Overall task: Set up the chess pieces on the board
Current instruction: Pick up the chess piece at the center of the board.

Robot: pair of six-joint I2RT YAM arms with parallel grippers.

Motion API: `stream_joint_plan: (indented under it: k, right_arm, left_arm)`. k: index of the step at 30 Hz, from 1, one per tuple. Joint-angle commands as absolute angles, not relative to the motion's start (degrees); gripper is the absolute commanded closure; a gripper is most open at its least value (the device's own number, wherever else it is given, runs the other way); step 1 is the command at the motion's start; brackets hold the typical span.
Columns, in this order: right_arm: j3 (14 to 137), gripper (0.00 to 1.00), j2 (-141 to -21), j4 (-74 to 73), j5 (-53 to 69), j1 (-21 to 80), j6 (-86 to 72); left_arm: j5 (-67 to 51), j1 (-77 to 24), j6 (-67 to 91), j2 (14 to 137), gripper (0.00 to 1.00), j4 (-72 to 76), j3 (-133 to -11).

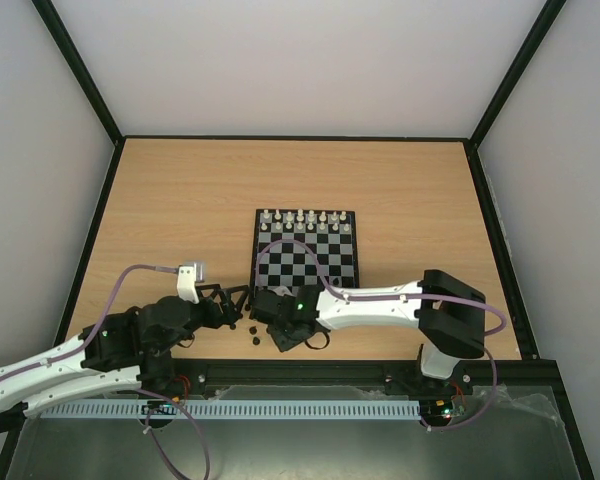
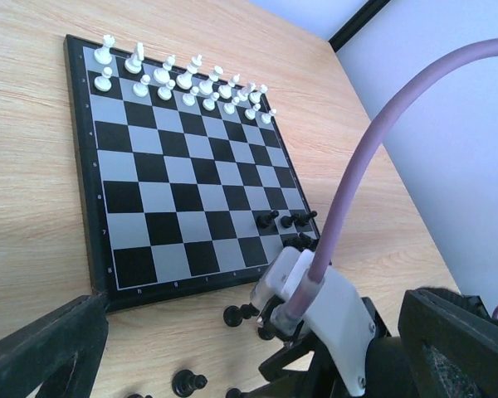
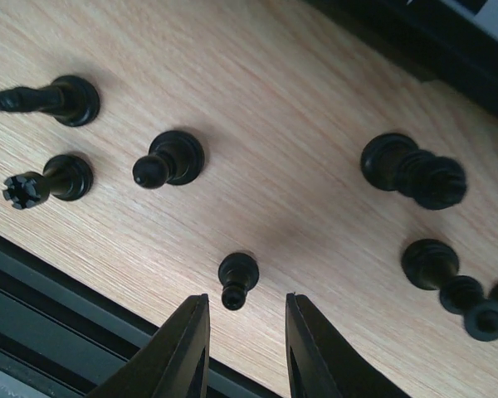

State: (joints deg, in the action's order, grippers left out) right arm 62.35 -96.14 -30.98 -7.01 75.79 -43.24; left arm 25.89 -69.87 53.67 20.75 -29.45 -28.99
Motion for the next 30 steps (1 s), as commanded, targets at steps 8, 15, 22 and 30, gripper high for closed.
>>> stream_joint_plan:
  k: [8, 15, 22, 30]
  right_arm:
    - [63.1, 0.73, -100.5, -31.4, -6.9, 77.7, -45.8]
    - [63.4, 0.78, -101.6, -30.8, -7.6, 77.7, -45.4]
    - [64.3, 0.89, -103.3, -30.9, -8.0, 77.6, -44.7]
    - [64.1, 0.94, -98.0, -33.8, -10.4, 77.4, -44.8]
  left_arm:
    - [26.0, -70.4, 54.0, 20.7, 0.01, -30.1, -29.5]
    - [25.8, -70.4, 53.9, 20.7, 0.01, -30.1, -29.4]
    - [25.9, -70.4, 54.0, 20.9, 0.01, -30.1, -29.4]
    - [26.0, -70.4, 54.1, 21.4, 0.01, -30.3, -29.6]
